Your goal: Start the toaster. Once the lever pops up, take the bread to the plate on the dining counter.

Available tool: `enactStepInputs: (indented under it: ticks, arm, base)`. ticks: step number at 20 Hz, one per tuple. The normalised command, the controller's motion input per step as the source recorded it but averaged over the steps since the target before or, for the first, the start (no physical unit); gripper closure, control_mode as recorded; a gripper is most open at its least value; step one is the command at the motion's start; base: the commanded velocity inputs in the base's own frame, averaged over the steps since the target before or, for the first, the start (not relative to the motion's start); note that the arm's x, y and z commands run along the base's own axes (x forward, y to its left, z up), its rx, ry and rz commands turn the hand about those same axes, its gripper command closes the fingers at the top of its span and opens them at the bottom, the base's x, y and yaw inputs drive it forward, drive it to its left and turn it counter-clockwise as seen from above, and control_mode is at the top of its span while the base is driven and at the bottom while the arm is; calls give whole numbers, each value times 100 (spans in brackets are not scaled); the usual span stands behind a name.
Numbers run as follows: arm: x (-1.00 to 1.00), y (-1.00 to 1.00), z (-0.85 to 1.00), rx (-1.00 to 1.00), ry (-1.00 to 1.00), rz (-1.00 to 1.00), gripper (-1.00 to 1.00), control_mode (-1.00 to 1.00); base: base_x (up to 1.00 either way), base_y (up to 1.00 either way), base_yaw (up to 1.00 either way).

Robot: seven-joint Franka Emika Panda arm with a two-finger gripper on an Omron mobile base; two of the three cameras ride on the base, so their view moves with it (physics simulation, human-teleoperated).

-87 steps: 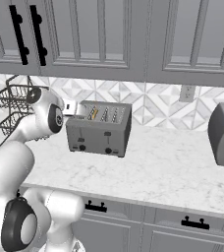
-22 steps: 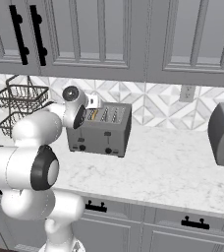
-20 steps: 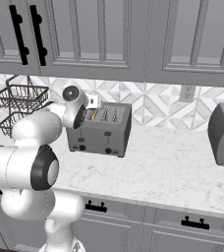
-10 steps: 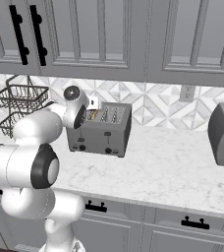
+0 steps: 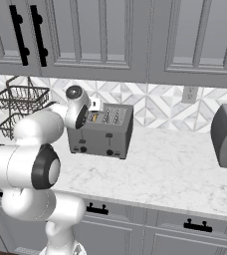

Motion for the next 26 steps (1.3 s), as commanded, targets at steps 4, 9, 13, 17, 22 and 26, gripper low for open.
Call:
enactStepInputs:
  ticks: [4, 9, 13, 17, 22, 26]
  arm:
    - [0, 0, -7, 0, 1, 0, -100, -100]
    - [0, 0, -6, 0, 0, 0, -100, -100]
    - [1, 0, -3, 0, 0, 0, -100, -100]
    - [1, 0, -1, 0, 0, 0, -100, -100]
    - [2, -1, 0, 1, 0, 0, -100, -100]
    - [0, -2, 0, 1, 0, 0, -100, -100]
  base:
    - [0, 0, 0]
    - [0, 0, 0]
    - [0, 0, 0]
    - [0, 0, 0]
    - [0, 0, 0]
    - [0, 0, 0]
